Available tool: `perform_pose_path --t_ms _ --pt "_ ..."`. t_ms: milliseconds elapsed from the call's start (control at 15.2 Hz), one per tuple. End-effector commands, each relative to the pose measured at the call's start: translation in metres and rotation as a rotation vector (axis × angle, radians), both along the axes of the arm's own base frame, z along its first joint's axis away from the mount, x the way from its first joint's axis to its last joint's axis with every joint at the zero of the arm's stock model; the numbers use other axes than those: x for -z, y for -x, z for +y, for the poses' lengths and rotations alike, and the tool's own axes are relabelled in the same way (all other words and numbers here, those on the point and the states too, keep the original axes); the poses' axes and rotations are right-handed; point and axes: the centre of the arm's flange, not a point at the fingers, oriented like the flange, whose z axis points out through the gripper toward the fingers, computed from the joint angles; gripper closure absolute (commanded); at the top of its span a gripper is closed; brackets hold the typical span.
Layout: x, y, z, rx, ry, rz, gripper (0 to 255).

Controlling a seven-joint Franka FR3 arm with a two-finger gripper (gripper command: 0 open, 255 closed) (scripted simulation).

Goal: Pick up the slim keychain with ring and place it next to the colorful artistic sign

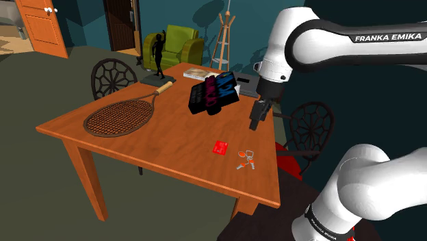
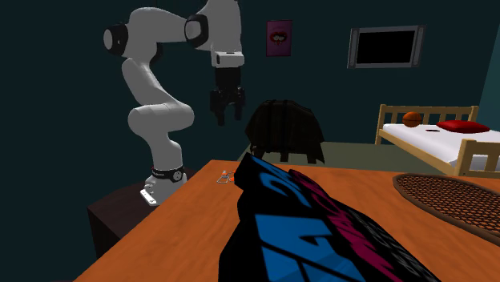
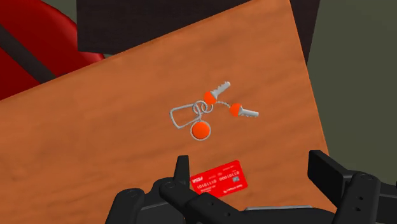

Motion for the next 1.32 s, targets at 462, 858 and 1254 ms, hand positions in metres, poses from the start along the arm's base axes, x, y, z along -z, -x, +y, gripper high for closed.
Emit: perform_pose_path --t_ms 462,858,1254 --pt "0.114 -0.032 -0.012 -0.054 0.037 -0.01 0" --pt "0.151 -0.037 -0.014 -0.061 0.042 -0.011 0" --pt "0.17 -0.037 -0.014 -0.061 0.042 -0.011 0"
